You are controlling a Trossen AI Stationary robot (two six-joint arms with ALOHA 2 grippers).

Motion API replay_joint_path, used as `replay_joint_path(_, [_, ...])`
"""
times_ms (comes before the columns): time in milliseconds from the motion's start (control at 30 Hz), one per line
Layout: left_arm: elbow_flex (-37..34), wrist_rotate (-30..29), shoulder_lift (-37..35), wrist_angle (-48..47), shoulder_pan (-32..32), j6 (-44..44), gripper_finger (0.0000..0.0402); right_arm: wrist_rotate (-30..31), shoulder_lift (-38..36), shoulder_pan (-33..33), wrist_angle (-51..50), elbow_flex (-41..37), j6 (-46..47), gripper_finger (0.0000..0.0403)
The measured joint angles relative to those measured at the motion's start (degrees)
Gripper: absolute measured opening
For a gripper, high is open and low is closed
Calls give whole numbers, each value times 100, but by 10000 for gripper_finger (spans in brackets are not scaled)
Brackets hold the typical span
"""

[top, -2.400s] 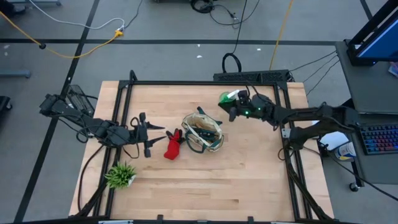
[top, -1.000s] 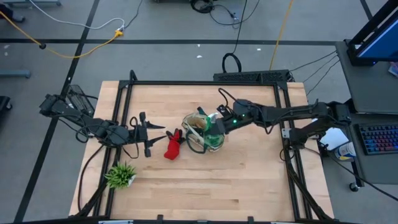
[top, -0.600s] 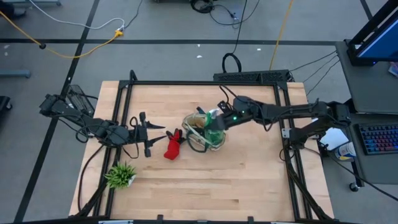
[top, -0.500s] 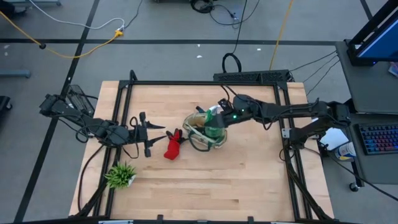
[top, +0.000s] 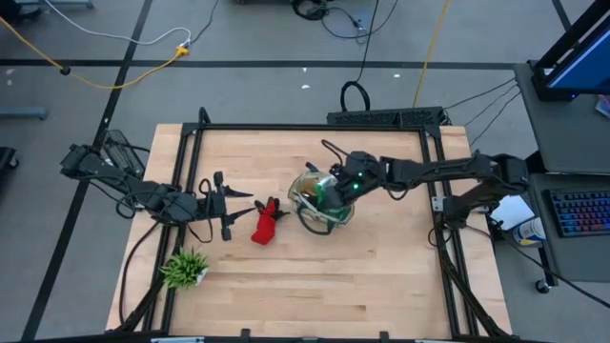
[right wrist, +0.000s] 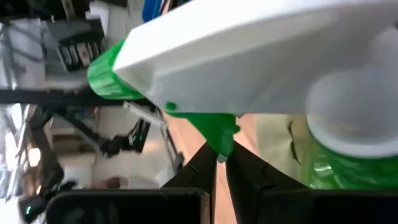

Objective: Pick & Place Garden tools in Gardening bag
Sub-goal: Put the green spray bottle into the gardening bag

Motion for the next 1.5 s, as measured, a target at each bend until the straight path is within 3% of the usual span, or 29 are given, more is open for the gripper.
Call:
replay_joint_path(167, [0,0,1,-12,0,-9,172,-215,397,-60,235,11,-307,18])
replay_joint_path(600, [0,-1,1,-88,7,-14,172,-187,337,-365,460,-7,-925,22])
replay_joint_path(800, [0,-2,-1,-88,7,-72,172,-163,371,-411,597,-12,-1631,62])
replay_joint_path(1033, [0,-1,0,-85,7,-76,172,-417,305,-441,867,-13,-1497,128])
replay_joint_path(1267, [0,-2,1,-22,7,-93,172,-758,-56,-469,760,-13,-1899,144])
replay_joint_path(1367, [0,-14,1,80,16,-27,172,-538,-346,-546,777,-13,-2236,137])
replay_joint_path(1500, [0,-43,3,605,220,38,172,529,-596,-591,696,-9,-3092,129])
